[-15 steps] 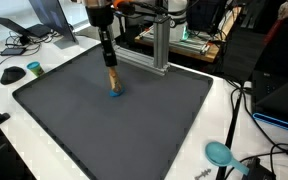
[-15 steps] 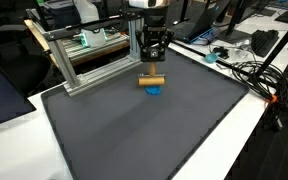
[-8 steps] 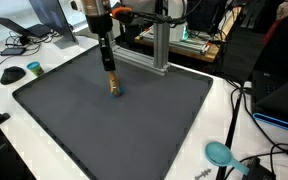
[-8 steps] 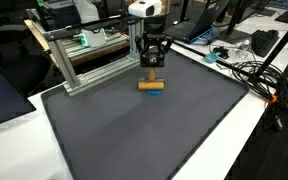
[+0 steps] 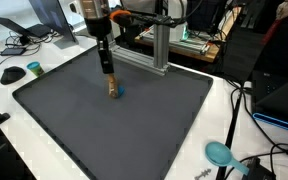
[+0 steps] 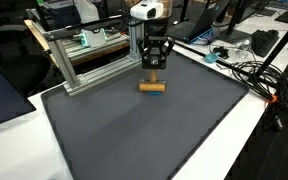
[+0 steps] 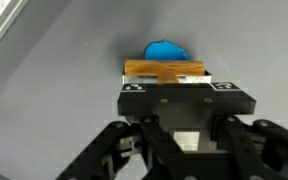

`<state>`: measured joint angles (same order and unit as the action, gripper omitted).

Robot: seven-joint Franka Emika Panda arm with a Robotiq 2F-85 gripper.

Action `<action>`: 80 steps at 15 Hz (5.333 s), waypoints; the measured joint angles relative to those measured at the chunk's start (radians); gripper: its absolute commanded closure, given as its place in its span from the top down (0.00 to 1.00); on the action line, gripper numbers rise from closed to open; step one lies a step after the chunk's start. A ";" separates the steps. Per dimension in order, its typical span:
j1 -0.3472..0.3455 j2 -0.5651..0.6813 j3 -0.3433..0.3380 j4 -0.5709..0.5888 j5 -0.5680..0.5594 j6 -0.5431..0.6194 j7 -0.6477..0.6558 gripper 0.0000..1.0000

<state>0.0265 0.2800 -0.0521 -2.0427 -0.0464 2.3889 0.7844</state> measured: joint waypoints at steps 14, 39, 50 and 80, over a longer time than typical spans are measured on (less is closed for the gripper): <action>0.003 0.057 0.000 0.089 0.021 -0.079 -0.012 0.22; -0.007 0.059 0.000 0.091 0.104 -0.094 -0.087 0.22; -0.007 0.059 0.000 0.091 0.131 -0.102 -0.125 0.22; 0.073 0.059 -0.022 0.086 0.007 -0.088 0.057 0.22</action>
<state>0.0992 0.3387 -0.0741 -1.9572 -0.0398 2.3010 0.8416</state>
